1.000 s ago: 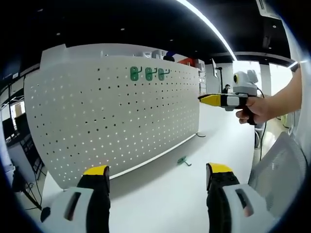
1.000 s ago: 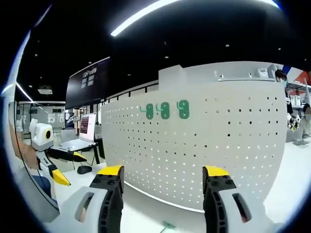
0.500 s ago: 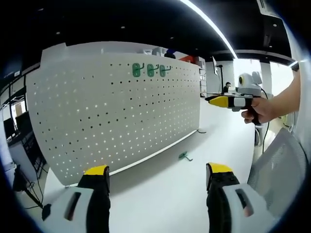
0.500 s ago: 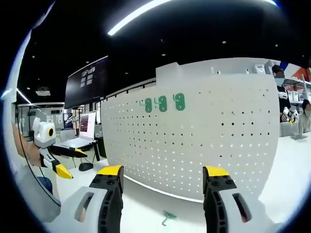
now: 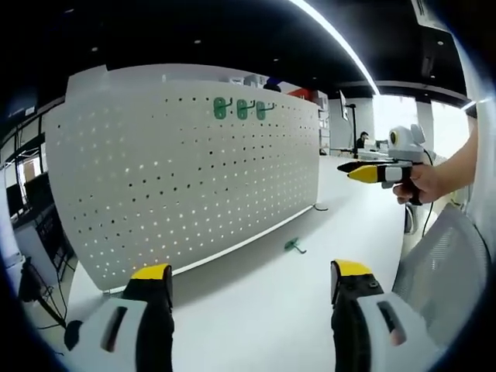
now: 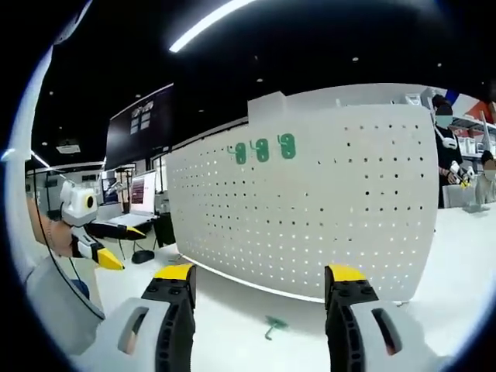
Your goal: Insert the hook assembly into the mounting plate slot until the hook locks in place.
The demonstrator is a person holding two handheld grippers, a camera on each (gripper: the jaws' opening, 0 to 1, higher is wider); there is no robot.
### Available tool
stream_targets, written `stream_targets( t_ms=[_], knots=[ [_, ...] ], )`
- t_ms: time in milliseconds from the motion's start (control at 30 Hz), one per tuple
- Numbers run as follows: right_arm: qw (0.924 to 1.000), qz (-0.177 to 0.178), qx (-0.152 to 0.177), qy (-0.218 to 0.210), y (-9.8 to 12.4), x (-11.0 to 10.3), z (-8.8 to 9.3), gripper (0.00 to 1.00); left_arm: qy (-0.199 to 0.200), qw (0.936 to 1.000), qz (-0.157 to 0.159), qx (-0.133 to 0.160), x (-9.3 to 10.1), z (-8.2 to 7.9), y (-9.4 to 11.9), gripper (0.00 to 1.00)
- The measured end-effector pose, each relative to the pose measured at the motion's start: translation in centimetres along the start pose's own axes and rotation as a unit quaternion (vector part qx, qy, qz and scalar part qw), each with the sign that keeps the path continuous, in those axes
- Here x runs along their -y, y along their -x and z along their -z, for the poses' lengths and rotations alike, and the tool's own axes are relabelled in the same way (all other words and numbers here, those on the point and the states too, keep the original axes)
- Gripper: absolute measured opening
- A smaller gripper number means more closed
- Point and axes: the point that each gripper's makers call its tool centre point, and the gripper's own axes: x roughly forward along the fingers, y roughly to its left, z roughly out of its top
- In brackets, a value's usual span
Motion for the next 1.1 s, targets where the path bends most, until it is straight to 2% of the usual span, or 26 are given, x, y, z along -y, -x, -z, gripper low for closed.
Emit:
stream_targets(
  t_ms=[800, 1100],
  knots=[
    [0.9995, 0.010, -0.027, -0.008, 2.9, -0.1, 2.2, 0.67, 0.004, 0.9999, -0.005, -0.011, -0.4, 1.4, 0.7, 0.89],
    [0.9994, 0.012, -0.031, -0.009, 3.2, 0.1, 2.2, 0.67, 0.011, 0.9998, -0.008, -0.016, -0.3, 2.1, 0.8, 0.89]
  ],
)
